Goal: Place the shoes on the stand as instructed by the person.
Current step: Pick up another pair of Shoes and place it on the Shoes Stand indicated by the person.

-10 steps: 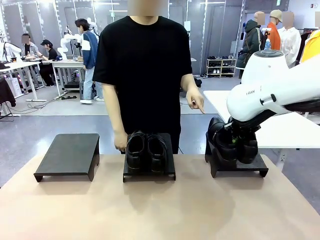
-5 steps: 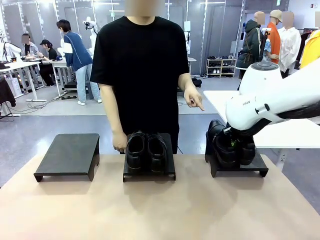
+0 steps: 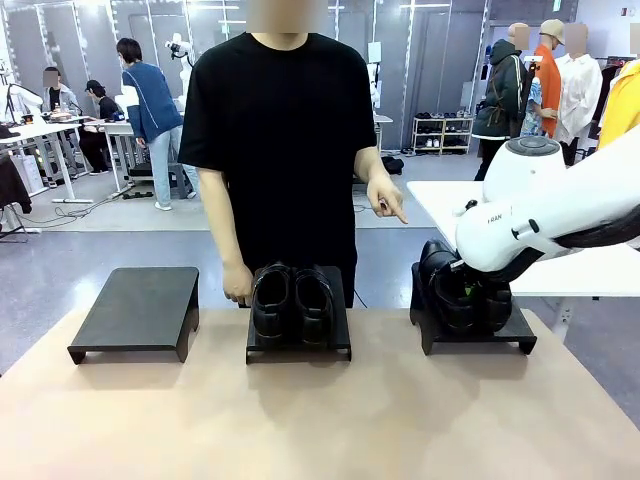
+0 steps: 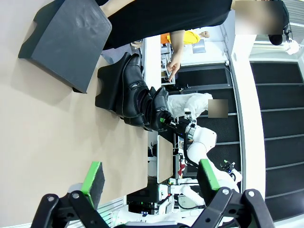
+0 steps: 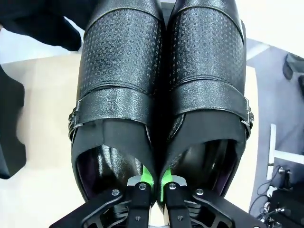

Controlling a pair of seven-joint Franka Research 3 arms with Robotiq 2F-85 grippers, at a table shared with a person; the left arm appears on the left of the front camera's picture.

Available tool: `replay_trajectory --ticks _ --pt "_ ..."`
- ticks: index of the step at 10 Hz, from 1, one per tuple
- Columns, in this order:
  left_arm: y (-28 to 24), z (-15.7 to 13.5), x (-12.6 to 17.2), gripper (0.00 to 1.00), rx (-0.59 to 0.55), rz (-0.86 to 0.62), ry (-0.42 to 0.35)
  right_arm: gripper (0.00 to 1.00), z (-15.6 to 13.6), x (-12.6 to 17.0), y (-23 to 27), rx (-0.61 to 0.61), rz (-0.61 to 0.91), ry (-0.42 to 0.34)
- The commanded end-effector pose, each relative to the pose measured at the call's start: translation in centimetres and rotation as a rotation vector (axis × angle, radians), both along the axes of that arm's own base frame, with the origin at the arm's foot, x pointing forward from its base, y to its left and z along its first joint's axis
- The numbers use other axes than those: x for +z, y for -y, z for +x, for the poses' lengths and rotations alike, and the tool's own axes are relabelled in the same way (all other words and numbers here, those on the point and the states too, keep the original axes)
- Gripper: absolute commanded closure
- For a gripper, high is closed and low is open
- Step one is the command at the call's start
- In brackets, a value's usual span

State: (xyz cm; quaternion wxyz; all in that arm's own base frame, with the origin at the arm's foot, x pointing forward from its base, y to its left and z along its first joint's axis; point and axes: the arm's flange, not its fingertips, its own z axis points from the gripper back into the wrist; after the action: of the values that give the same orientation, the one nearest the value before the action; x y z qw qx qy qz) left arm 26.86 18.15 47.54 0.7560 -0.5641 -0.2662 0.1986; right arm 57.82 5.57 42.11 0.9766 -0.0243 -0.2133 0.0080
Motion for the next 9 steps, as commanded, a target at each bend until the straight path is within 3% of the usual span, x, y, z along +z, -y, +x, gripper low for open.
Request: replay_trajectory --ticks 1,2,5,6,7,9 --pt "-0.07 0.10 -0.13 0.00 -0.013 0.001 0.012 0.93 0.00 0.03 -0.75 -0.027 -0.014 0.074" --pt "-0.07 0.10 -0.13 0.00 -0.013 0.001 0.012 0.93 0.01 -0.14 -0.79 -0.026 -0.017 0.080" --pt "-0.07 0.10 -0.13 0.00 -0.013 0.001 0.012 0.27 -0.05 -0.19 -0.62 -0.037 -0.017 0.074" --pt "-0.07 0.10 -0.13 0.00 -0.013 0.001 0.012 0.09 -0.09 -0.32 -0.67 -0.036 -0.015 0.071" --pt "-0.07 0.10 -0.13 0.00 -0.013 0.001 0.012 0.00 -0.14 -0.16 -0.59 -0.037 -0.013 0.068" --pt "-0.07 0.10 -0.13 0.00 -0.013 0.001 0.012 0.00 -0.31 0.53 -0.34 -0.043 -0.009 0.072"
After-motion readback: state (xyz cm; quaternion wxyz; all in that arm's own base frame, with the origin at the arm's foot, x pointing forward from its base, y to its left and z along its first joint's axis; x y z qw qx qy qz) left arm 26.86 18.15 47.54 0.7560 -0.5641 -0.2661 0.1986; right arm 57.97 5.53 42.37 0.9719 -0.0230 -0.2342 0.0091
